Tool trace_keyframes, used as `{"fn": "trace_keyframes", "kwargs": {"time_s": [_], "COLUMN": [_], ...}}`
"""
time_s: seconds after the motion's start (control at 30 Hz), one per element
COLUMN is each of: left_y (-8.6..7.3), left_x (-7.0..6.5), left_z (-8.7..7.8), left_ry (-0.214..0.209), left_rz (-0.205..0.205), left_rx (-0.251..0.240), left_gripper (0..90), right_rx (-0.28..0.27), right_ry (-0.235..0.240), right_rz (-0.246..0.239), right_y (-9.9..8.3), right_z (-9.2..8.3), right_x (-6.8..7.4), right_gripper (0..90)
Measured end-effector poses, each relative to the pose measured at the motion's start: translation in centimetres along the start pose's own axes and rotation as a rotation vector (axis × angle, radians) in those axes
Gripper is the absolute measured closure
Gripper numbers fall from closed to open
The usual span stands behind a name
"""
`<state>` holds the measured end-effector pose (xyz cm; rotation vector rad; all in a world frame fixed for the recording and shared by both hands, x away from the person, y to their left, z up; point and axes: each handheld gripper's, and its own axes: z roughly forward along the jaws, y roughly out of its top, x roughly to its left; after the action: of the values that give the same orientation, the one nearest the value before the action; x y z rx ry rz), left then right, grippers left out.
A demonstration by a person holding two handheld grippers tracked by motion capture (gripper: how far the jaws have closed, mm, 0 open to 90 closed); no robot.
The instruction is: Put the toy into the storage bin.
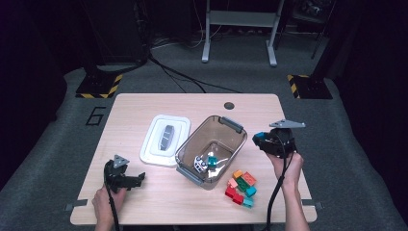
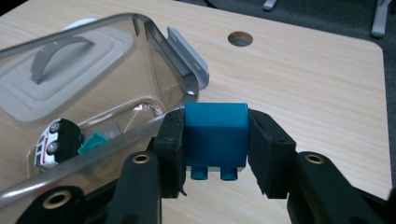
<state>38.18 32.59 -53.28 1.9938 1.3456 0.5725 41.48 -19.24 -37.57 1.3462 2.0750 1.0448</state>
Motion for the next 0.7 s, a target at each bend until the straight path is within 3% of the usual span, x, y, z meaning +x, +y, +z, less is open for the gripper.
{"fn": "trace_keyframes", "kwargs": {"time_s": [0.33,0.57,0.7], "left_y": [0.0,0.0,0.0], "left_x": [0.0,0.0,0.0], "left_z": [0.0,0.0,0.0], "left_ry": [0.001,0.000,0.000], "left_rz": [0.001,0.002,0.002], "left_rx": [0.000,-0.001,-0.001], "left_gripper": [0.0,0.0,0.0], "right_rx": [-0.016,0.013,0.036], "right_ry": [0.025,0.056,0.066], "right_rz": [-0.036,-0.091,-0.093], "right_y": [2.6,4.2,4.4], "right_z": [0.3,2.4,3.5], "right_x": [1.6,3.8,4.3], "right_gripper": [58.8,58.8,58.8]}}
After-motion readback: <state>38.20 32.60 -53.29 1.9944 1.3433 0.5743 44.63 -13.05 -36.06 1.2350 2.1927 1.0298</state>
